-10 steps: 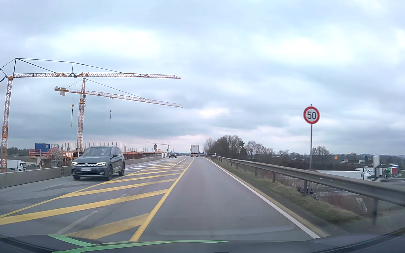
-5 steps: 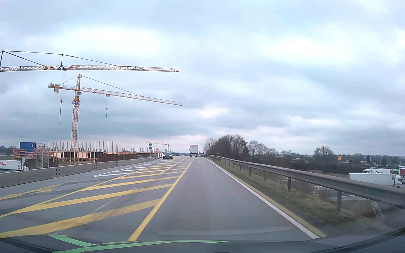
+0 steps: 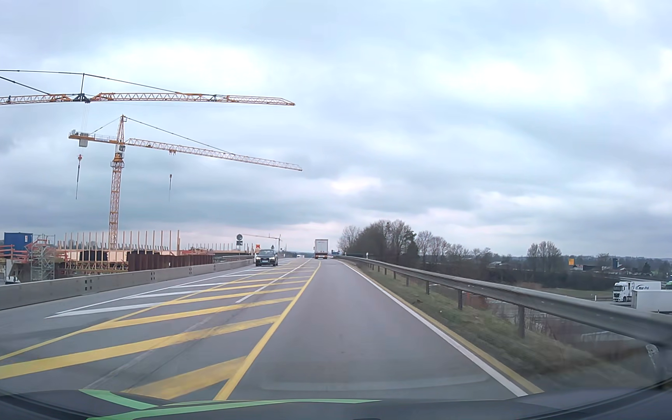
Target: Follow the waypoints while adhering to traffic rules and regulations
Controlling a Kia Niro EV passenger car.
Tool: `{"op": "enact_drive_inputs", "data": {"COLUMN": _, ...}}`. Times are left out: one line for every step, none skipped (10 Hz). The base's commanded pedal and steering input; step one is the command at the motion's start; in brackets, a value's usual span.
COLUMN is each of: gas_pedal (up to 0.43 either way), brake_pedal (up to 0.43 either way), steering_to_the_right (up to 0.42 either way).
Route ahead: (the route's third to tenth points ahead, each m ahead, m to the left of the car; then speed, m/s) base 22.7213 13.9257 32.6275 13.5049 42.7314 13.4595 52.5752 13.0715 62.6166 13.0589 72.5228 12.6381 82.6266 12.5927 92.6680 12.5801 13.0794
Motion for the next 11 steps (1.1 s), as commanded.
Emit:
{"op": "enact_drive_inputs", "data": {"gas_pedal": 0.118, "brake_pedal": 0.0, "steering_to_the_right": 0.001}}
{"op": "enact_drive_inputs", "data": {"gas_pedal": 0.118, "brake_pedal": 0.0, "steering_to_the_right": 0.001}}
{"op": "enact_drive_inputs", "data": {"gas_pedal": 0.11, "brake_pedal": 0.0, "steering_to_the_right": 0.002}}
{"op": "enact_drive_inputs", "data": {"gas_pedal": 0.098, "brake_pedal": 0.0, "steering_to_the_right": 0.002}}
{"op": "enact_drive_inputs", "data": {"gas_pedal": 0.098, "brake_pedal": 0.0, "steering_to_the_right": 0.003}}
{"op": "enact_drive_inputs", "data": {"gas_pedal": 0.087, "brake_pedal": 0.0, "steering_to_the_right": 0.004}}
{"op": "enact_drive_inputs", "data": {"gas_pedal": 0.079, "brake_pedal": 0.0, "steering_to_the_right": 0.004}}
{"op": "enact_drive_inputs", "data": {"gas_pedal": 0.079, "brake_pedal": 0.0, "steering_to_the_right": 0.004}}
{"op": "enact_drive_inputs", "data": {"gas_pedal": 0.067, "brake_pedal": 0.0, "steering_to_the_right": 0.003}}
{"op": "enact_drive_inputs", "data": {"gas_pedal": 0.067, "brake_pedal": 0.0, "steering_to_the_right": 0.003}}
{"op": "enact_drive_inputs", "data": {"gas_pedal": 0.067, "brake_pedal": 0.0, "steering_to_the_right": 0.002}}
